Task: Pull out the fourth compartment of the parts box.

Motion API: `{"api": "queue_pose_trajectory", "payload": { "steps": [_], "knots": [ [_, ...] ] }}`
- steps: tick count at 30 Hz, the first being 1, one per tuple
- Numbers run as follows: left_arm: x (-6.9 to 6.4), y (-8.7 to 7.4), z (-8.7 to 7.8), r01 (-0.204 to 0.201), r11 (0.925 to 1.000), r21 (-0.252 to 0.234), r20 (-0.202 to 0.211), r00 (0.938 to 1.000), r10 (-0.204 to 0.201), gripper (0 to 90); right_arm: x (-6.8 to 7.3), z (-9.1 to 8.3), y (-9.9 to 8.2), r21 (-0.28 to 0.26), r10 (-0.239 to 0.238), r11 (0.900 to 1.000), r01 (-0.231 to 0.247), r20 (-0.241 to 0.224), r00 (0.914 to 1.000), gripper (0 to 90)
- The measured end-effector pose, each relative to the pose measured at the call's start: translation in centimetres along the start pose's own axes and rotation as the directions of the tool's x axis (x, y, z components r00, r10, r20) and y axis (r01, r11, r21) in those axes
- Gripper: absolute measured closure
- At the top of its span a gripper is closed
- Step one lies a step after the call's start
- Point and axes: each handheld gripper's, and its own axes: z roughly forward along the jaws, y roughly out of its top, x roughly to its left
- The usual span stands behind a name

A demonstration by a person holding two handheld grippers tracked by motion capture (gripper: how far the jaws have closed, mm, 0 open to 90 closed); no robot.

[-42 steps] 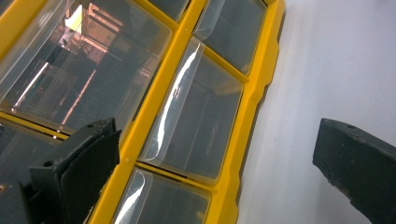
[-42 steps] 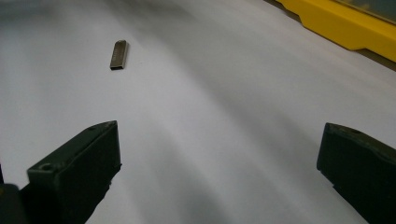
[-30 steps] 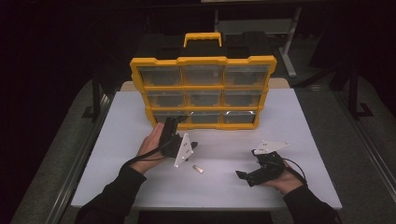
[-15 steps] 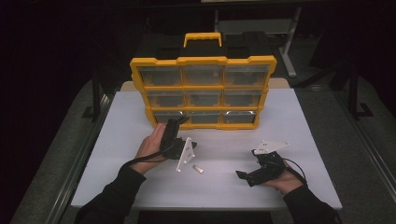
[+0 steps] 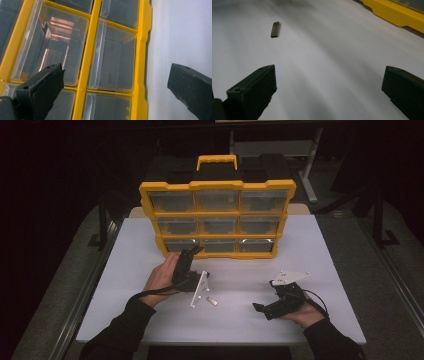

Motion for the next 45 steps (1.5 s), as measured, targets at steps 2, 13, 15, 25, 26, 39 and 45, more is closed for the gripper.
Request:
{"api": "queue_pose_trajectory", "payload": {
  "steps": [2,13,15,25,26,39,45],
  "knots": [
    [-0.1,0.0,0.0,-0.03,0.9995,0.005,-0.01,0.9995,0.03,0.1,0.0,0.0,0.0,0.0,-0.001,1.0,0.001,0.0,1.0,0.0],
    [-0.3,-0.1,-0.1,-0.069,0.9975,0.016,-0.024,0.9973,0.069,0.1,0.0,0.0,0.0,0.0,0.0,1.0,0.0,0.0,1.0,0.0],
    [-0.3,-0.1,-0.1,-0.073,0.9971,0.021,-0.028,0.9969,0.074,0.1,0.0,0.0,0.0,-0.001,0.0,1.0,0.0,0.0,1.0,0.0],
    [0.0,-0.5,-0.3,-0.079,0.9964,0.031,-0.041,0.9959,0.08,0.0,0.0,0.0,0.0,-0.002,0.001,1.0,-0.001,0.002,1.0,0.0],
    [0.1,-0.6,-0.3,-0.079,0.9964,0.03,-0.044,0.9958,0.08,0.1,0.0,0.0,0.0,-0.002,0.001,1.0,-0.001,0.002,1.0,0.0],
    [0.6,-1.5,-0.8,-0.074,0.9959,0.052,-0.067,0.9948,0.077,0.1,0.0,0.0,0.0,-0.003,0.0,1.0,0.0,0.002,1.0,0.0],
    [0.9,-1.9,-1.0,-0.081,0.9945,0.066,-0.077,0.9933,0.086,0.1,0.0,-0.1,0.0,-0.004,0.001,1.0,-0.001,0.002,1.0,0.0]
  ]
}}
